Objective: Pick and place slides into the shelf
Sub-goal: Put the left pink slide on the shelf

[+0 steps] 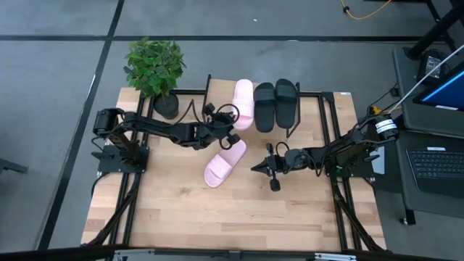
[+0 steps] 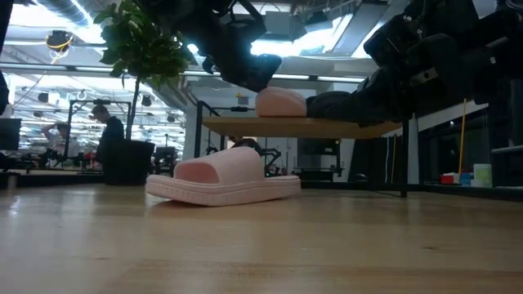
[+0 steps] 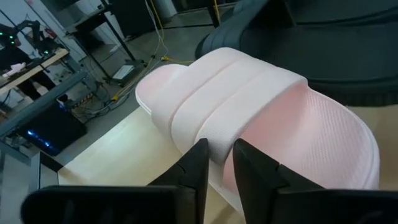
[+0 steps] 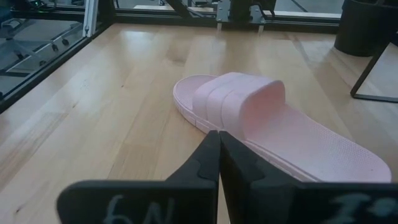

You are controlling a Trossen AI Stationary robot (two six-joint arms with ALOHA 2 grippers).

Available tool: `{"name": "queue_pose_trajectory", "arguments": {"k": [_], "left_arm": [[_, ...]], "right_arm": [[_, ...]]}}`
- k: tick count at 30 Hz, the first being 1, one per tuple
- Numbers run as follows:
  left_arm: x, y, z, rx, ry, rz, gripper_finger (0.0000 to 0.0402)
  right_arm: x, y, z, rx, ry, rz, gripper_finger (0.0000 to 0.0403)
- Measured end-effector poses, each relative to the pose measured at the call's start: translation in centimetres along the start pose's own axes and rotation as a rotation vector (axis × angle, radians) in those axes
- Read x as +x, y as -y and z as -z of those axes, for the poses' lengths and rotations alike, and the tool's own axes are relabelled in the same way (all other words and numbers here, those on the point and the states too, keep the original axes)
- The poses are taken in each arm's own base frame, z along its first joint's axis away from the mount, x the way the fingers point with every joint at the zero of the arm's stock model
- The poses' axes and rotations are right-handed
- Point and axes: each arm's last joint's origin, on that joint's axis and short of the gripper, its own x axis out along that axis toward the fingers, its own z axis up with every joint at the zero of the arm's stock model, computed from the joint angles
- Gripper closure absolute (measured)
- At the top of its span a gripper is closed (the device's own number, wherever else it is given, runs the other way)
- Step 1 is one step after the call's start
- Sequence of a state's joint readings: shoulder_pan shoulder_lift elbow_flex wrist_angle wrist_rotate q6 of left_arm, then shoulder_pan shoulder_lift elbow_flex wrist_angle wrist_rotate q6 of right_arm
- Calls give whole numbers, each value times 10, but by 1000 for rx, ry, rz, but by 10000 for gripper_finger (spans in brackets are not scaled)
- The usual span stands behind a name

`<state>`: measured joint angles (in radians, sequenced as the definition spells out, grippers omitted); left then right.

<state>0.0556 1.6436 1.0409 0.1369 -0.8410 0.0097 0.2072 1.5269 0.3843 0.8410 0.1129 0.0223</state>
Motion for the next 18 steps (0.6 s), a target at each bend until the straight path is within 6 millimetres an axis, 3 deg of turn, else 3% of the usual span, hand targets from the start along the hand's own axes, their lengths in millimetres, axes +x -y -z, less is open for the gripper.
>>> {"name": "queue_pose_trajectory", "arguments": {"k": [9, 18], "left_arm": [[4, -4, -2, -27, 15, -12, 290], [4, -3, -3, -27, 16, 35, 271]], "right_arm": [[0, 0, 0, 0, 0, 0, 393], [0, 0, 0, 1, 0, 0, 393]]}}
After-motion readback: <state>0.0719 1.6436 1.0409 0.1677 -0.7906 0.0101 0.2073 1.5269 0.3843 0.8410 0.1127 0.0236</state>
